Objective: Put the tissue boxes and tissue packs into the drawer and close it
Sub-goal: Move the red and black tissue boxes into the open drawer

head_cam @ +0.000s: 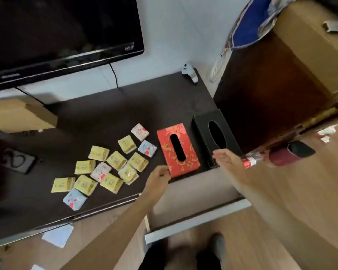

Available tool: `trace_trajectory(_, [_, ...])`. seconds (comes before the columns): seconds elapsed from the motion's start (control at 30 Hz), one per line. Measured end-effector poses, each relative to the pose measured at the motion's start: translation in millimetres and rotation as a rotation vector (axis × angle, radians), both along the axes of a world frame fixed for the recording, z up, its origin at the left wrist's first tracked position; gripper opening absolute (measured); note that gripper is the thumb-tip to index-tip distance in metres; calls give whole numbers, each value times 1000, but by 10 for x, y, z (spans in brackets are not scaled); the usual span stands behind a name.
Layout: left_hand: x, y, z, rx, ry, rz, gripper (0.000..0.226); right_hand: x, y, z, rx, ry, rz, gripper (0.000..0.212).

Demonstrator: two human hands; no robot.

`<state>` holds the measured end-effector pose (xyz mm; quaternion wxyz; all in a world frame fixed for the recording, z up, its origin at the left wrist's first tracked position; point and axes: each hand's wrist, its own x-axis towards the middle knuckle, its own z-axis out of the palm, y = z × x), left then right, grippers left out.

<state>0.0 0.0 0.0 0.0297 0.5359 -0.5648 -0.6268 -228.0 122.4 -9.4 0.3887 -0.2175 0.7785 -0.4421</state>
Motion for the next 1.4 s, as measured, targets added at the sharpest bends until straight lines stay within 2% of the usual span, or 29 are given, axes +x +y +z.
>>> trace_trajectory(0.17, [-572, -368, -350, -142, 64, 154, 39, -514, -243, -360, 108, 449, -129, 43])
trace_trajectory(0.27, [-852, -498, -603, -229, -61, 172, 65, -735, -280, -640, 271, 566, -104, 64])
trace_trajectory(0.33, [-997, -553, -767, -235, -105, 188, 83, -878, -333, -776, 364, 484, -99, 78])
trace_trajectory(0.4, [-1050, -547, -945, -216, -110, 232, 87, -969, -362, -872, 403, 354, -61, 77])
trace_trajectory(0.5, [-994, -543, -1155, -204, -113, 295, 76, -1056, -386, -965, 428, 348, -33, 58])
trace_trajectory(0.63, [-1005, -567, -1142, -124, -113, 355, 60, -1072, -433, -968, 435, 378, -76, 46])
trace_trajectory(0.77, [-1013, -494, -1004, -137, -142, 437, 50, -979, -306, -903, 339, 334, -183, 43])
trace_trajectory(0.87, [-924, -284, -880, -179, -67, 455, 47, -850, -21, -858, 164, 225, -281, 43])
trace_trajectory(0.93, [-831, -76, -801, -217, -18, 458, 52, -757, 207, -846, 66, 125, -363, 40])
trace_trajectory(1.13, [-555, 675, -826, -277, 34, 495, 72, -464, 706, -1070, 37, 91, -447, 22])
trace_trajectory(1.4, [-367, 1300, -1226, -286, -14, 530, 74, -199, 1124, -1559, 103, 91, -390, 45])
